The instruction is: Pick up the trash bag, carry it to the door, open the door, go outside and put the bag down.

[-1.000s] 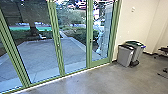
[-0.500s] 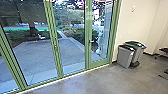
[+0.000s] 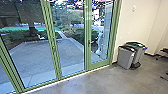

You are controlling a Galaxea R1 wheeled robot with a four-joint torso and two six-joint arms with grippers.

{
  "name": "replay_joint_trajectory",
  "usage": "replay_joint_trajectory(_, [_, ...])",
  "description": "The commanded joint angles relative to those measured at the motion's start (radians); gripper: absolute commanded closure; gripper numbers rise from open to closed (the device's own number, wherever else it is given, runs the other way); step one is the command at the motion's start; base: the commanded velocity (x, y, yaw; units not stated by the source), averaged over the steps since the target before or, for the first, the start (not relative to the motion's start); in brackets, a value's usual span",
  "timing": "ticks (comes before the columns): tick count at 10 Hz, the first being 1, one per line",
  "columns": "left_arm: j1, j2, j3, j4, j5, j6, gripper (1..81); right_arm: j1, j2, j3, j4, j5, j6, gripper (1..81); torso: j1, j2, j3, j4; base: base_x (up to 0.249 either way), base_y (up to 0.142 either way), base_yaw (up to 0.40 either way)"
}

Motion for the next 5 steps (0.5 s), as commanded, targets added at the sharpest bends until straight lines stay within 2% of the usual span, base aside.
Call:
replay_joint_trajectory(1, [-0.043,0.007,0.008,0.005,0.065,0.012,81.1,0.037,0.005,0.000,-0.006,-0.063,-0.006,1.0,0.000,0.000,0.000,0.000,0.145,0.000,0.000])
replay_joint_trajectory(5, [-0.043,0.007,0.008,0.005,0.065,0.016,81.1,0.035,0.006,-0.005,-0.004,-0.063,-0.005,1.0,0.000,0.000,0.000,0.000,0.148,0.000,0.000])
